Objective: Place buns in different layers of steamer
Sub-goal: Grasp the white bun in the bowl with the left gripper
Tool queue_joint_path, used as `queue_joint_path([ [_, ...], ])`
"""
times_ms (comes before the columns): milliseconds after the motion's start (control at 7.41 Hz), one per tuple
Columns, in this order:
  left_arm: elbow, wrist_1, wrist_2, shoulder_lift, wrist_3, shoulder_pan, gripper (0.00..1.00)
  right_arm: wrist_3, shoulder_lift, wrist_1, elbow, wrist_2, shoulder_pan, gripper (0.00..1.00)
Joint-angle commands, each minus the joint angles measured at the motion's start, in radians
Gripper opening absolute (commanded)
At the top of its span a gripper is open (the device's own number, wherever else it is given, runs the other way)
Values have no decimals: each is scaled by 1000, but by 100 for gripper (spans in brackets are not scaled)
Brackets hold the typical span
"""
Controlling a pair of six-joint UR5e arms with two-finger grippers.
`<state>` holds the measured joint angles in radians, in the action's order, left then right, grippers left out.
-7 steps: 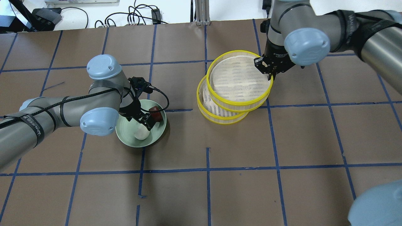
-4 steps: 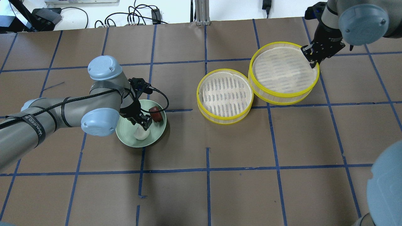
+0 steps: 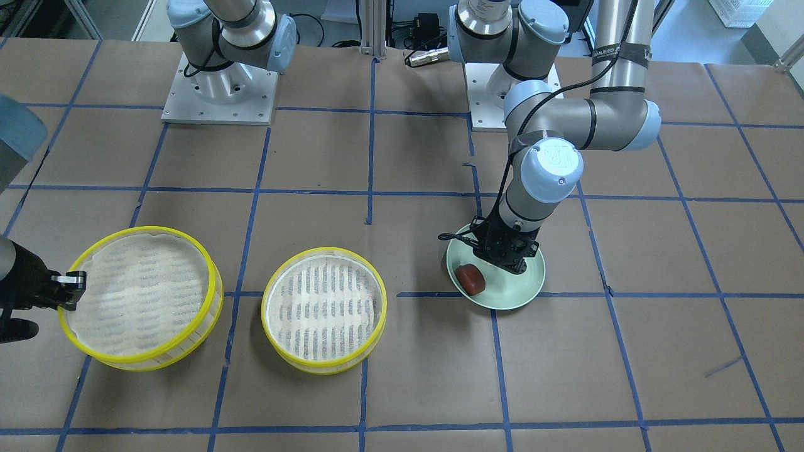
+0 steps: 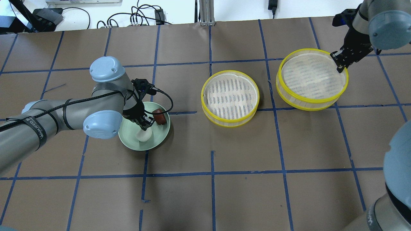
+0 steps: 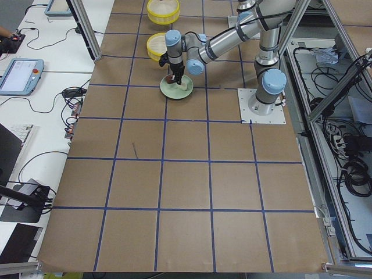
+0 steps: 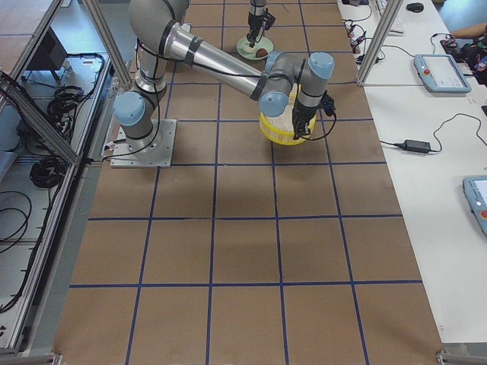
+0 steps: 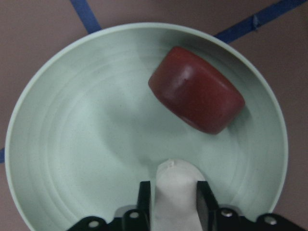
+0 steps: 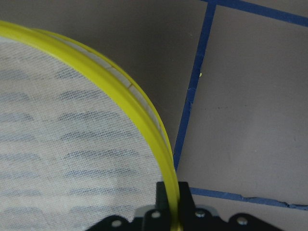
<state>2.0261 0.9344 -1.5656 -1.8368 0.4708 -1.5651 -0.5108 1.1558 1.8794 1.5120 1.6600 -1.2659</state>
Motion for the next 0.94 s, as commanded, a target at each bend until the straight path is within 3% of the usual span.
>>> queue_joint_path([
  [0, -3, -14, 2, 1, -26, -4, 4, -6, -1, 0, -1, 0, 3, 8],
  [405, -47, -20, 9, 60, -89, -26, 4, -2, 2, -6, 0, 1, 3, 8],
  [810, -223, 105, 21, 99, -315, -116, 4, 1, 2, -8, 1, 1, 3, 8],
])
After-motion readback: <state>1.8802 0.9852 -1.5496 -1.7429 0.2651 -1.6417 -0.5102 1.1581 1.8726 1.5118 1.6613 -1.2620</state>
